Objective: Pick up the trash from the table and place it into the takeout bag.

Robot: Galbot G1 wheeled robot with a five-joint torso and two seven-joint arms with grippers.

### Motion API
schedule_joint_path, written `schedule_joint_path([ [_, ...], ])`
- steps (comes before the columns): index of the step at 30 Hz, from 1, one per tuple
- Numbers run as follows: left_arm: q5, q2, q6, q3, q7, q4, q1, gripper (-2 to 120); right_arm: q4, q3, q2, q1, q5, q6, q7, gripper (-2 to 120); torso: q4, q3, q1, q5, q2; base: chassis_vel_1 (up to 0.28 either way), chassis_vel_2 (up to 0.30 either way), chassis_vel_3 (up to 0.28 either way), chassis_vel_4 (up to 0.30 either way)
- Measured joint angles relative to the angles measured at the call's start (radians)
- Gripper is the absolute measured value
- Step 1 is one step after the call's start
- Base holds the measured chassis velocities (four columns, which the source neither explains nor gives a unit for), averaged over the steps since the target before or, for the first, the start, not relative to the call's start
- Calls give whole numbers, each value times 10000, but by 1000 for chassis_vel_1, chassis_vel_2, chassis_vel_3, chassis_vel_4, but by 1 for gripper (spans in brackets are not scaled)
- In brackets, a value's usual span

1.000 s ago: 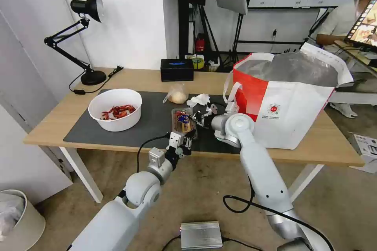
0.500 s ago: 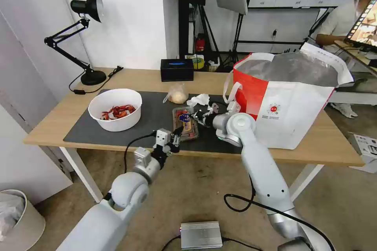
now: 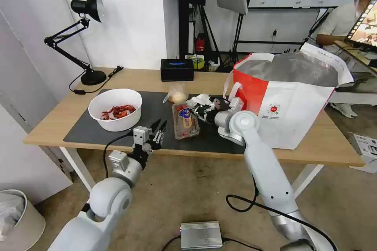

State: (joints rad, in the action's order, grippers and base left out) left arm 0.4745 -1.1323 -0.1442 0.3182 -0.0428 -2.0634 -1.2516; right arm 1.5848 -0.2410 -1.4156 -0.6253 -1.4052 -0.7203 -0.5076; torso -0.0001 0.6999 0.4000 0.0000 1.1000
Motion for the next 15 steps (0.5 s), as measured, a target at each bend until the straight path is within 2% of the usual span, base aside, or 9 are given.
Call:
schedule_joint_path([
  [2, -18, -67, 0, 313, 32, -198, -461, 55, 407, -5, 162, -34, 174, 1, 120, 0, 1, 0, 0, 0, 0, 0, 0, 0, 0],
  [3, -18, -67, 0, 313, 32, -198, -461, 55, 407, -5, 162, -34, 174, 1, 120, 0, 1, 0, 0, 0, 0, 0, 0, 0, 0],
  [6, -89, -128, 37, 673, 87, -428, -952, 70, 1085, -60, 395, -81, 508, 30, 329, 0, 1, -1, 0, 0, 0, 0, 0, 0, 0],
  [7, -89, -128, 37, 673, 87, -428, -952, 70, 1085, -60, 395, -81, 508, 30, 329, 0, 1, -1, 0, 0, 0, 0, 0, 0, 0],
  [10, -95, -166, 74, 936, 104, -631, -1238, 83, 1801, -151, 577, -150, 619, 69, 388, 0, 1, -1, 0, 0, 0, 0, 0, 0, 0],
  [11, -95, -166, 74, 936, 104, -631, -1238, 83, 1801, -151, 577, -150, 619, 69, 388, 0, 1, -1, 0, 0, 0, 0, 0, 0, 0],
  [14, -98, -195, 103, 1084, 114, -767, -1494, 97, 2649, -310, 747, -197, 694, 207, 443, 0, 2, -1, -1, 1, 1, 0, 0, 0, 0],
  [15, -98, -195, 103, 1084, 114, -767, -1494, 97, 2649, -310, 747, -197, 694, 207, 443, 0, 2, -1, -1, 1, 1, 0, 0, 0, 0],
])
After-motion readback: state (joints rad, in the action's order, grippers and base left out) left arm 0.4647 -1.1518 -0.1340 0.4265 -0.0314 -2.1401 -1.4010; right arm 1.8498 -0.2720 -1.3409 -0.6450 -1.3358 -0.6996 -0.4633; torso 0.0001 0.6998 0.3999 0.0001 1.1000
